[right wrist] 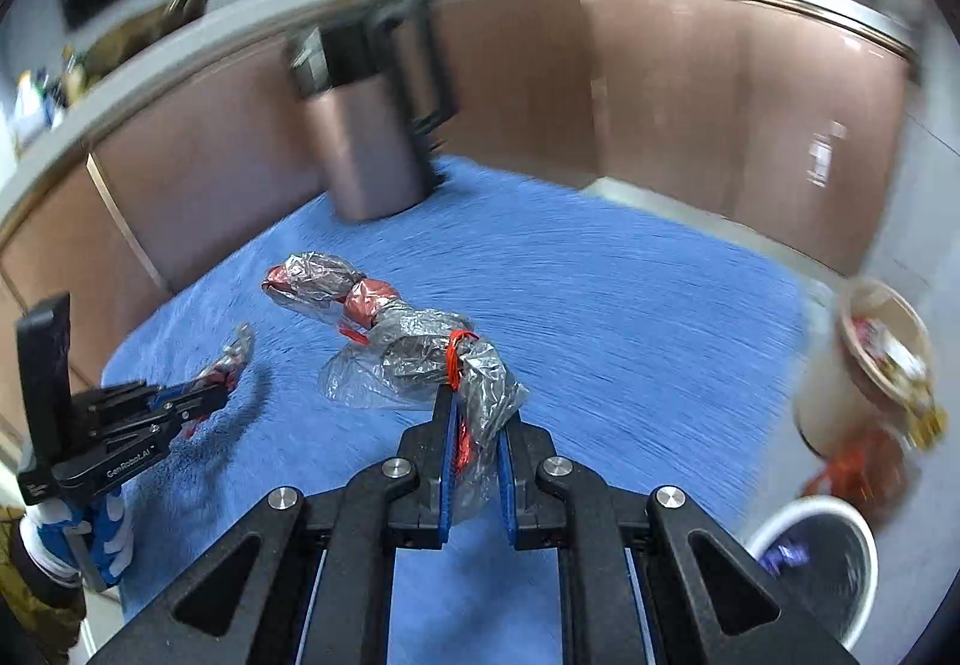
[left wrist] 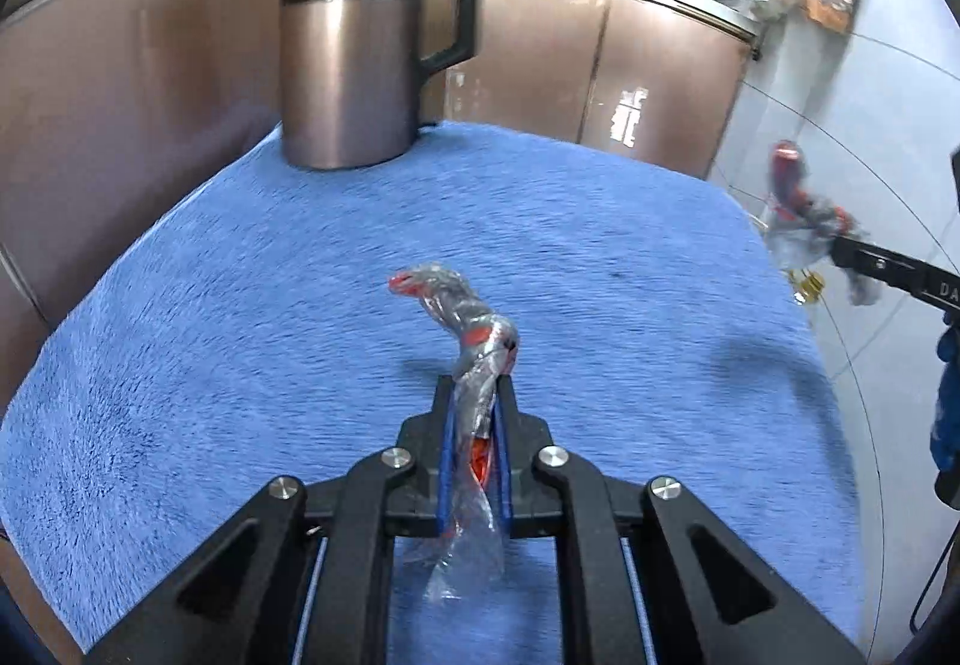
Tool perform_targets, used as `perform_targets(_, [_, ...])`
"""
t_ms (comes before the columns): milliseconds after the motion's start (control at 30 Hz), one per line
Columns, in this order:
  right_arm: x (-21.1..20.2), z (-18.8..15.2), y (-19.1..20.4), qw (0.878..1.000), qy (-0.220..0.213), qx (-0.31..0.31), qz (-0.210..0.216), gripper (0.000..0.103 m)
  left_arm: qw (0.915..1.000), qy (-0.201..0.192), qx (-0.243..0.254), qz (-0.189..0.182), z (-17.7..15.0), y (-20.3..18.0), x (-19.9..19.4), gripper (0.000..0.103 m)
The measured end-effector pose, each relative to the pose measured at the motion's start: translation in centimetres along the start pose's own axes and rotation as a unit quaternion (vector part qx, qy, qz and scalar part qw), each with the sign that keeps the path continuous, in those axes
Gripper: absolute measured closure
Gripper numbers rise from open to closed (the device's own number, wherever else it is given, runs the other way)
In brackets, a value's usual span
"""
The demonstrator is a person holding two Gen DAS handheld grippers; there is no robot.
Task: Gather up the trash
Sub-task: 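Carry both clear wrappers to the white bin and open both grippers over it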
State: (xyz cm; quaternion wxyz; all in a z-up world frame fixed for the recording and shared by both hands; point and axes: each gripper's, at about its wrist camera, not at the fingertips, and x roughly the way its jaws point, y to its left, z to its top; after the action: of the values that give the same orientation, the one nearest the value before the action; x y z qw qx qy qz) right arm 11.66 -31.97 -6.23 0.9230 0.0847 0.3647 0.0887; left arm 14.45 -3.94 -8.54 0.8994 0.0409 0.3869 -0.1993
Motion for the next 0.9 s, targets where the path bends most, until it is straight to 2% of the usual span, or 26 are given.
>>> perform_targets(133, [-4.5, -3.0, -5.0, 0.997, -0.018, 0.065, -0.043, 0.092, 0.9993, -0.005, 0.03, -0.021, 0.8, -4.1, -0.9, 0.093])
perform_targets(233, [-7.4, -5.9, -9.2, 0.99, -0.015, 0.112, -0.081, 0.092, 0.9968, -0.008, 0.067, -0.042, 1.3, -8.6, -1.5, 0.093])
perform_targets(333, [-9.1, -8.3, -11.8, 0.983, -0.009, 0.141, -0.117, 0.092, 0.9928, -0.008, 0.1, -0.065, 2.0, -12.7, -1.4, 0.093])
perform_targets(467, [-10.1, -10.7, -14.7, 0.973, 0.003, 0.162, -0.163, 0.092, 0.9842, 0.004, 0.141, -0.107, 2.9, -18.9, -0.7, 0.093])
perform_targets(700, [-10.0, -13.1, -19.4, 0.958, 0.024, 0.204, -0.199, 0.092, 0.9637, 0.045, 0.209, -0.16, 3.9, -29.9, 3.1, 0.093])
perform_targets(900, [-8.5, -14.6, -22.9, 0.946, 0.056, 0.226, -0.224, 0.091, 0.954, 0.101, 0.212, -0.186, 4.2, -36.3, 8.2, 0.092])
